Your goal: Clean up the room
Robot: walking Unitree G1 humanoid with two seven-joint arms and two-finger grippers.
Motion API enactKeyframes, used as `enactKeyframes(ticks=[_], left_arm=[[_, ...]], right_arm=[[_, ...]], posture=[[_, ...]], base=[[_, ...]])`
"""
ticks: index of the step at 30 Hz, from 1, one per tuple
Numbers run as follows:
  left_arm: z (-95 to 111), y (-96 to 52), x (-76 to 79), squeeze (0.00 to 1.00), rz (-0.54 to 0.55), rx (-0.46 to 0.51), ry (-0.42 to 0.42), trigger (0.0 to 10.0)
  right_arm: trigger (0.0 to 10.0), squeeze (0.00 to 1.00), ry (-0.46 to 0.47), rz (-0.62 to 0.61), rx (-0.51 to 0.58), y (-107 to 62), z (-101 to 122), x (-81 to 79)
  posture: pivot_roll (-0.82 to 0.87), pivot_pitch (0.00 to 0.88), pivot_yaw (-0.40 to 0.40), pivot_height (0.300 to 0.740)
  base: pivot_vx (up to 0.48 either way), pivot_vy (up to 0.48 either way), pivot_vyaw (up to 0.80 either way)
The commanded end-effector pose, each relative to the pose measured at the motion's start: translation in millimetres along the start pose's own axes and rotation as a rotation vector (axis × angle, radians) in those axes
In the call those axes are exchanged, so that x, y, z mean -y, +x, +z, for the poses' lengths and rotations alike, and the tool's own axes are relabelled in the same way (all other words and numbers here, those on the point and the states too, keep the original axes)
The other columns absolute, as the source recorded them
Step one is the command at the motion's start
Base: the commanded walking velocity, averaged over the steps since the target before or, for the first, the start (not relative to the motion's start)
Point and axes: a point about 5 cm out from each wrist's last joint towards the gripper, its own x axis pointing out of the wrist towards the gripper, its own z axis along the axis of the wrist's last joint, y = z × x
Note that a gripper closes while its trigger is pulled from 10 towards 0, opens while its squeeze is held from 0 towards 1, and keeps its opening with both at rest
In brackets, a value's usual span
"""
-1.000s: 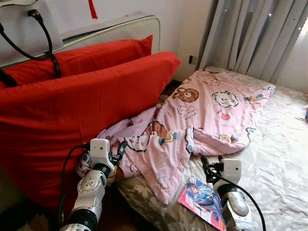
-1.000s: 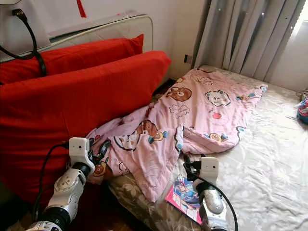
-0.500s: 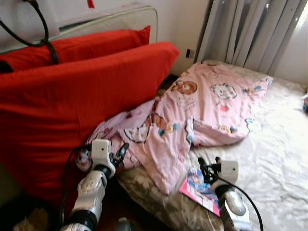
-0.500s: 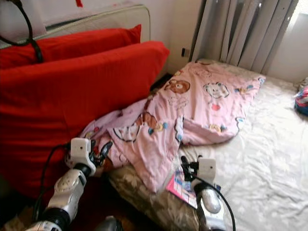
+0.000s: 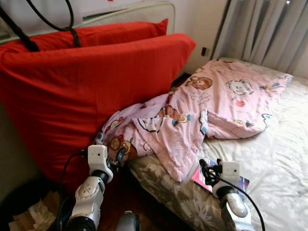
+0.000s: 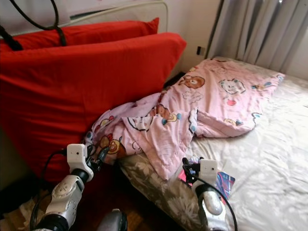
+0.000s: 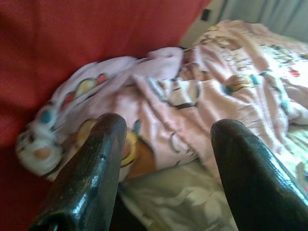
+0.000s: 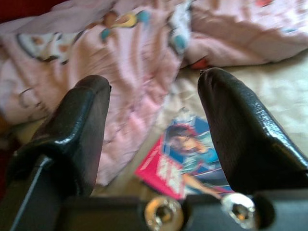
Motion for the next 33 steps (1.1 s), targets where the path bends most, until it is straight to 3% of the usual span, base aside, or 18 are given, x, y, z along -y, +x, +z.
enactKeyframes(ticks=[1,21,33], left_arm=[[8,4.8,2.8,0.00,-0.006,0.026,0.000,10.0],[17,3.1,0.8,0.00,-0.003,0.061,-0.001,10.0],[12,-5.2,5.0,0.00,0.008,0.058,-0.017,10.0]], right_arm=[[10.0,0.00,0.001,-0.013,0.012,2.5,5,4.6],[10.0,0.00,0.031,-0.022,0.012,9.7,10,-1.6],[10.0,0.00,0.036,-0.006,0.020,6.0,7,-3.4]], posture=[[0.00,0.000,-0.034,0.654],[0.04,0.028,-0.023,0.645],[0.05,0.056,-0.052,0.635]], base=[[0.000,0.000,0.00],[0.000,0.000,0.00],[0.000,0.000,0.00]])
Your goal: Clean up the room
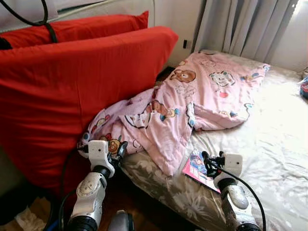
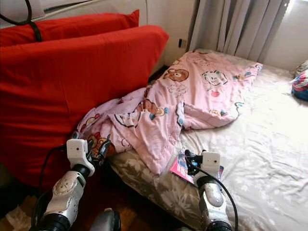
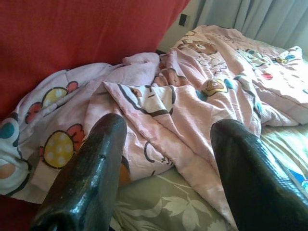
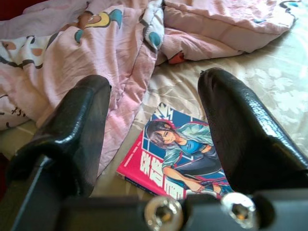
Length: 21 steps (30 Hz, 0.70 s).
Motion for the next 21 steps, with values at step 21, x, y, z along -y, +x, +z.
enactKeyframes(ticks=[21], left_arm=[[-7,-16.4,-0.6,0.00,0.010,-0.040,-0.004,10.0]], right_arm=[[10.0,0.00,0.004,0.014,-0.017,-12.0,-15,-7.1]], posture=[[0.02,0.063,-0.032,0.600]], base=[[0.000,0.000,0.00]])
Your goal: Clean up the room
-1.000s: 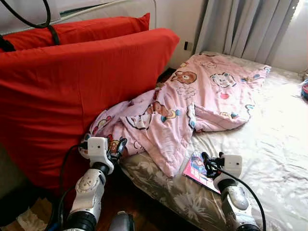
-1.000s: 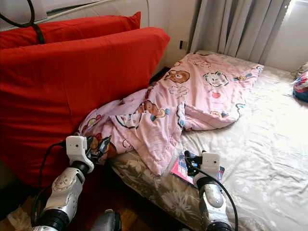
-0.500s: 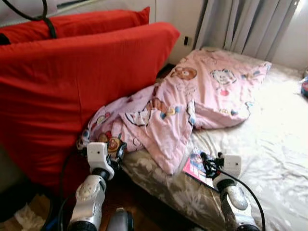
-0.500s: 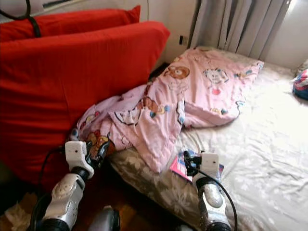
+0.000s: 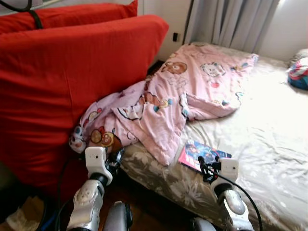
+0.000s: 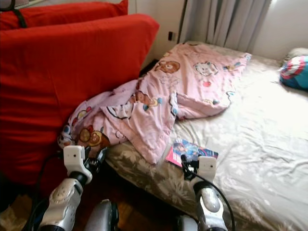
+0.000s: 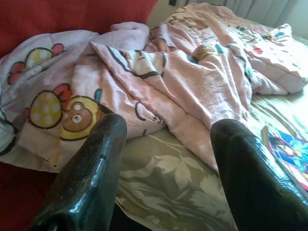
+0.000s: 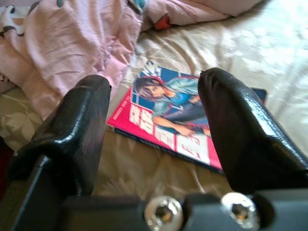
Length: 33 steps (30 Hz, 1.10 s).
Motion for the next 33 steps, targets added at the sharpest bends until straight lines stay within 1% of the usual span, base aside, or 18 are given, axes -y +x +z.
enactKeyframes(ticks=[1,10,20,24,26,29,33], left_arm=[[3,1.0,3.1,0.00,-0.014,0.003,0.001,10.0],[3,1.4,3.7,0.00,-0.015,-0.008,0.000,10.0],[5,4.3,6.3,0.00,-0.027,-0.007,0.000,10.0],[6,5.2,7.3,0.00,-0.034,-0.008,0.000,10.0],[6,5.9,8.4,0.00,-0.038,-0.009,0.002,10.0],[6,6.5,8.3,0.00,-0.039,-0.010,0.002,10.0],[6,7.1,8.2,0.00,-0.043,-0.012,0.006,10.0]], right_arm=[[10.0,0.00,-0.005,0.005,0.007,-1.8,-1,-1.2],[10.0,0.00,0.001,0.024,0.009,0.1,0,-7.0],[10.0,0.00,-0.006,0.031,0.004,-0.5,0,-8.0],[10.0,0.00,-0.029,0.053,-0.002,-0.9,-1,-9.9],[10.0,0.00,-0.044,0.073,-0.001,-1.6,-2,-12.3],[10.0,0.00,-0.024,0.063,-0.008,-1.2,-3,-12.9],[10.0,0.00,-0.008,0.046,-0.008,-0.7,-3,-12.4]], posture=[[0.02,0.063,-0.033,0.600],[0.02,0.063,-0.030,0.600],[0.02,0.061,-0.025,0.600],[0.02,0.061,-0.024,0.600],[0.03,0.062,-0.023,0.600],[0.03,0.062,-0.022,0.600],[0.03,0.062,-0.019,0.600]], base=[[0.000,0.000,0.00],[0.000,0.000,0.00],[0.000,0.000,0.00],[0.251,0.000,0.00],[0.268,0.000,0.79],[0.274,0.000,0.64],[0.274,0.000,0.00]])
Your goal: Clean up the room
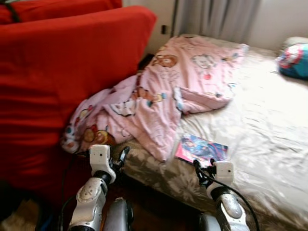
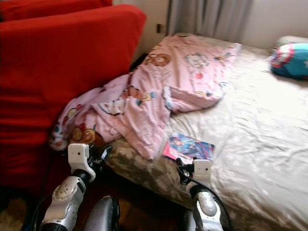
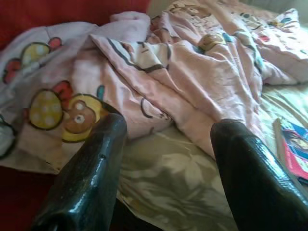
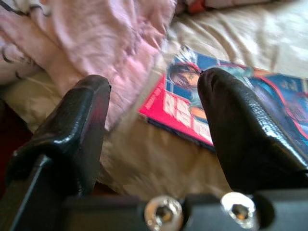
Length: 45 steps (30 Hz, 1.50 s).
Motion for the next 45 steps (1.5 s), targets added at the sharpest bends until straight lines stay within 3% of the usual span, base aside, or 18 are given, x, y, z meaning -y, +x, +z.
enactKeyframes(ticks=[1,14,22,28,37,45], left_arm=[[3,3.5,4.7,0.00,-0.016,0.003,-0.008,10.0],[4,4.0,5.0,0.00,-0.024,0.003,-0.005,10.0],[3,2.5,4.8,0.00,-0.028,-0.002,-0.002,10.0],[3,1.4,3.4,0.00,-0.024,-0.006,0.004,10.0],[3,-3.3,1.4,0.00,-0.024,-0.012,0.012,10.0],[4,-13.0,-2.1,0.00,-0.024,-0.020,0.028,10.0]], right_arm=[[10.0,0.00,0.002,-0.022,0.001,-1.3,1,6.1],[10.0,0.00,0.010,-0.028,0.002,-1.5,0,5.4],[10.0,0.00,0.054,-0.092,-0.052,-6.0,-9,14.1],[10.0,0.00,0.054,-0.098,-0.052,-6.9,-11,14.8],[10.0,0.00,0.067,-0.113,-0.066,-4.8,-11,12.2],[10.0,0.00,0.141,-0.217,-0.130,-2.4,-14,26.1]], posture=[[0.03,0.062,-0.019,0.600],[0.03,0.067,-0.010,0.600],[0.03,0.074,-0.006,0.600],[0.03,0.080,-0.004,0.600],[0.05,0.107,0.001,0.600],[0.08,0.149,0.020,0.600]], base=[[0.277,0.000,0.00],[0.298,0.000,0.00],[0.316,0.000,-0.25],[0.000,0.000,-0.66],[0.000,0.000,0.00],[0.000,0.000,0.00]])
